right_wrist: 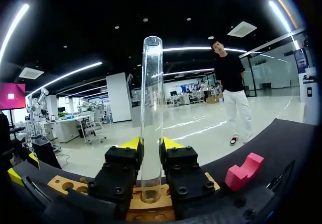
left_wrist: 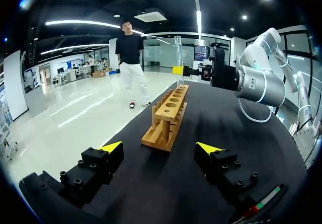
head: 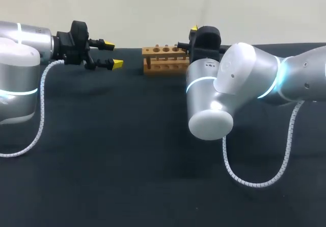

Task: Grasp the test tube, adjust it, and insert it.

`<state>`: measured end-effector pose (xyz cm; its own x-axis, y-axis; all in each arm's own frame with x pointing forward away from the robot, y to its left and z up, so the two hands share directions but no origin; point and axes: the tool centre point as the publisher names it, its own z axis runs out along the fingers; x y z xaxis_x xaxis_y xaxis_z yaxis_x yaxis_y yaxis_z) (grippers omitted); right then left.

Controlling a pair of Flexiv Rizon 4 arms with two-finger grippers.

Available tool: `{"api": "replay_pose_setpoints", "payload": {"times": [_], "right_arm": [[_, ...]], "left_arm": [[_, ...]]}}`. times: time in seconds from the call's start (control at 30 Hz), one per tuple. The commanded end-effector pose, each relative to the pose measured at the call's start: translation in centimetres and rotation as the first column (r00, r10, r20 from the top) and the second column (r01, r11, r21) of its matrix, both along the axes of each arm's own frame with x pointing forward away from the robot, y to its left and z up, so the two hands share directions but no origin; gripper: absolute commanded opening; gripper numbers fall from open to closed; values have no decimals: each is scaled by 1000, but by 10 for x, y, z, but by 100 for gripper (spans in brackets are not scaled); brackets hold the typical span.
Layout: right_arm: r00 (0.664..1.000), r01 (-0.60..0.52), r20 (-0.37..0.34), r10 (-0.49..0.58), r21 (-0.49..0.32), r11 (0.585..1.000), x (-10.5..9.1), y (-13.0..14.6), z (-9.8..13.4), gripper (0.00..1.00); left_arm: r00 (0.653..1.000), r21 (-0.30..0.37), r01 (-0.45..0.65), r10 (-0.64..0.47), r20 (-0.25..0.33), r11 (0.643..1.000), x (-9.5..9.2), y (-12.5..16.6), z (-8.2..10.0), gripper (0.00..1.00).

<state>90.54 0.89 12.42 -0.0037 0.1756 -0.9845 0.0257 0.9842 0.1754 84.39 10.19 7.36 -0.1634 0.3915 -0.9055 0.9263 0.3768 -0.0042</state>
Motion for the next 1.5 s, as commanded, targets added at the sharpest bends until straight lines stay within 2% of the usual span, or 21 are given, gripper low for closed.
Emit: {"api": "replay_pose_setpoints", "payload": {"times": [0.03,0.87,0.9,1.0,1.23,1.4,1.5], "right_arm": [[1000,-4,-5,4,4,1000,-1,2,-6,0],[998,-1,-64,3,40,999,2,9,-38,0],[998,0,-66,2,42,999,2,9,-38,12],[998,0,-68,3,45,999,0,10,-38,6],[997,1,-72,3,53,999,-3,11,-38,19],[997,6,-76,-1,56,998,-6,10,-37,49],[997,6,-78,-1,55,998,-7,10,-36,54]], "left_arm": [[1000,-4,-2,2,6,1000,-1,0,-1,100],[1000,-4,-2,2,6,1000,-1,0,-1,100],[1000,-4,-2,2,6,1000,-1,0,-1,100],[1000,-4,-2,2,6,1000,-1,0,-1,100],[1000,-4,-2,2,6,1000,-1,0,-1,100],[1000,-4,-2,2,6,1000,-1,0,-1,100],[1000,-4,-2,2,6,1000,-1,0,-1,100]]}}
